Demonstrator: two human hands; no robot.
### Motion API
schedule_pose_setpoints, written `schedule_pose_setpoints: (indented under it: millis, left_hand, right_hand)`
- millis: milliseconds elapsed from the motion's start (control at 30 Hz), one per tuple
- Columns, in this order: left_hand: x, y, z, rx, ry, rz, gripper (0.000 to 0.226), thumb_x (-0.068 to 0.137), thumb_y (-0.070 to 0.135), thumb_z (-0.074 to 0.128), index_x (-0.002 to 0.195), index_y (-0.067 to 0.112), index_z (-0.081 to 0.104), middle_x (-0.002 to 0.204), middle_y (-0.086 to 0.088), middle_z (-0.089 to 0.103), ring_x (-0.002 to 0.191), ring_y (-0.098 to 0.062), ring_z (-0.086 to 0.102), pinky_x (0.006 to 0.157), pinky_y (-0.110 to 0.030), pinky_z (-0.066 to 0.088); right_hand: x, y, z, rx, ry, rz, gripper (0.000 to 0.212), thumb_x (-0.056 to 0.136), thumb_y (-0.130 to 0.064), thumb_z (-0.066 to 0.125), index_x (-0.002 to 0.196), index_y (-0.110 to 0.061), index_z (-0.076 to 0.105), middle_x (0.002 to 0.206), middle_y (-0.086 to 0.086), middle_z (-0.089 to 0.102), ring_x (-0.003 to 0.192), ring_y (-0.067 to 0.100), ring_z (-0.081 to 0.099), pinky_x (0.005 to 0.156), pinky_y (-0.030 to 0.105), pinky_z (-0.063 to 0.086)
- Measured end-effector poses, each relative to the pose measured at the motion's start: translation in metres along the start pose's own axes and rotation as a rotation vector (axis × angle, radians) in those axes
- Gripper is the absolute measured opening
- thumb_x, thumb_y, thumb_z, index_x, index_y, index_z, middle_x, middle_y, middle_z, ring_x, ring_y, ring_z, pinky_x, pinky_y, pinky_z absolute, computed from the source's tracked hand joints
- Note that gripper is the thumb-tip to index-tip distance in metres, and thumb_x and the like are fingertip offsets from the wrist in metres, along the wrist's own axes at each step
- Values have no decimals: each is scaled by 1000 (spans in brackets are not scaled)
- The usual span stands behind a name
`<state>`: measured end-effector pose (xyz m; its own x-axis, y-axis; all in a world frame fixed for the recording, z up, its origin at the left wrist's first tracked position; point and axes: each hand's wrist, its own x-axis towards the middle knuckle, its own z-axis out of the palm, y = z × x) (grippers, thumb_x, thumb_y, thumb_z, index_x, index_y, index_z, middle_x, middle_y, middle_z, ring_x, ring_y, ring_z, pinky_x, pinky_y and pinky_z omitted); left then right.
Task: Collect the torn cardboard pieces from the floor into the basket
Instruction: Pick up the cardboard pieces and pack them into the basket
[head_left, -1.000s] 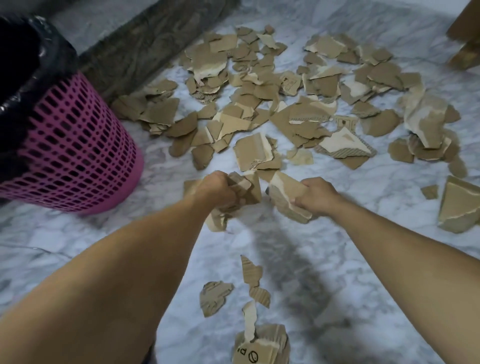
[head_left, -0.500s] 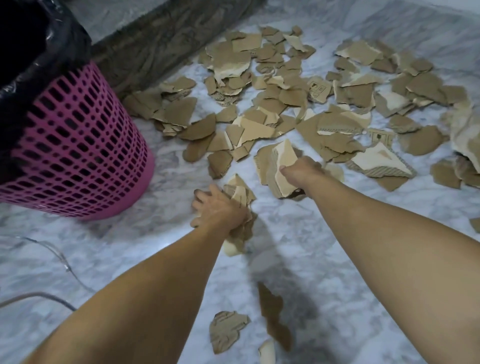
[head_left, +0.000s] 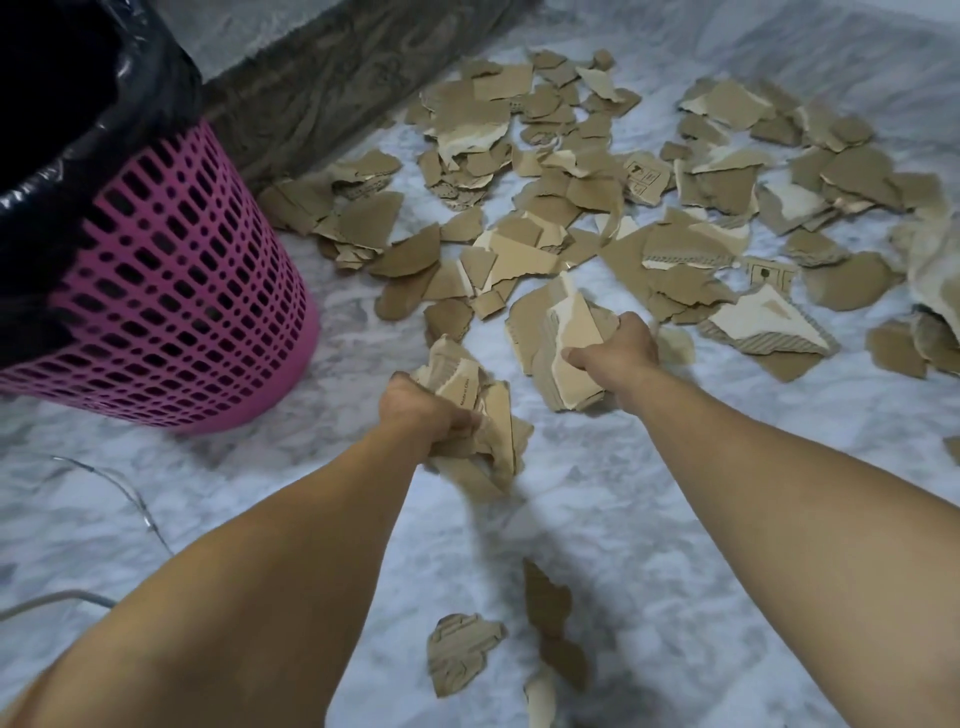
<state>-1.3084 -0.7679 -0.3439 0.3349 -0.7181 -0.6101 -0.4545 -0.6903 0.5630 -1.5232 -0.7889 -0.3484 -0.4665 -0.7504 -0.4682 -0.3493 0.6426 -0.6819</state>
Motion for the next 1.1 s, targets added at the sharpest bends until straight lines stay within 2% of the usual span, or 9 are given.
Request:
schedule_pose_setpoints:
  millis: [233, 367, 433, 500, 633, 733, 867, 967, 1100]
  left_hand:
    - [-22, 20, -31, -212, -72, 20, 70, 48, 7, 96, 104, 11, 54, 101, -9, 65, 95, -30, 64, 77, -46, 60]
    - [-45, 55, -74, -266, -119, 57, 69, 51, 4, 94, 111, 7, 59, 102, -12, 68, 83, -28, 68, 55, -39, 61]
    - [-59, 74, -102, -311, -110, 96, 65, 55, 5, 92, 110, 7, 57, 96, -11, 67, 71, -23, 65, 42, -28, 55]
    - [-73, 93, -130, -305, -104, 151, 68, 52, 11, 94, 107, 8, 54, 90, -9, 65, 72, -21, 65, 51, -28, 56]
    - [-81, 124, -185, -363, -129, 208, 108, 9, 17, 100, 106, 5, 55, 96, -17, 71, 81, -36, 72, 72, -51, 59]
    - [-111, 142, -237, -336, -77, 275, 102, 18, 20, 100, 109, 6, 56, 95, -15, 71, 77, -34, 73, 70, -49, 60]
    - [-138, 152, -302, -363, -29, 307, 63, 51, 13, 95, 102, 3, 60, 93, -13, 70, 72, -28, 73, 64, -39, 60]
    - [-107, 140, -348, -423, 15, 231, 105, 14, 7, 99, 113, 3, 63, 103, -15, 71, 90, -36, 70, 74, -48, 57]
    - [-123, 113, -389, -370, 172, 173, 51, 73, 13, 82, 115, 2, 56, 107, -12, 62, 92, -30, 65, 54, -36, 54]
  right_hand:
    - [-28, -20, -27, 65, -72, -8, 74, 66, -27, 87, 127, -12, 48, 122, 9, 59, 110, 33, 59, 89, 52, 55]
    - [-45, -61, -45, 89, -92, -67, 95, 47, -40, 87, 130, -19, 47, 119, 5, 63, 105, 33, 62, 87, 53, 56]
    - [-68, -94, -55, 102, -99, -123, 93, 58, -33, 89, 137, -17, 42, 123, 5, 59, 108, 33, 61, 90, 51, 55]
    - [-85, -124, -63, 134, -95, -182, 87, 66, -24, 88, 138, -12, 41, 126, 7, 57, 110, 33, 60, 94, 50, 53]
    - [-119, -181, -74, 170, -100, -278, 93, 61, -28, 88, 139, -13, 39, 126, 5, 56, 111, 32, 60, 95, 49, 53]
    - [-150, -225, -81, 173, -89, -343, 86, 62, -29, 87, 133, -15, 42, 123, 6, 58, 105, 31, 62, 89, 50, 55]
    - [-171, -270, -75, 145, -78, -433, 97, 38, -46, 86, 123, -20, 48, 113, 4, 63, 95, 31, 66, 76, 51, 60]
    - [-213, -299, -57, 153, -112, -464, 72, 61, -35, 87, 118, -15, 49, 111, 4, 62, 94, 28, 65, 81, 49, 59]
    - [-239, -328, -13, 150, -156, -534, 40, 80, -29, 78, 104, -13, 50, 98, 3, 61, 84, 21, 62, 70, 31, 53]
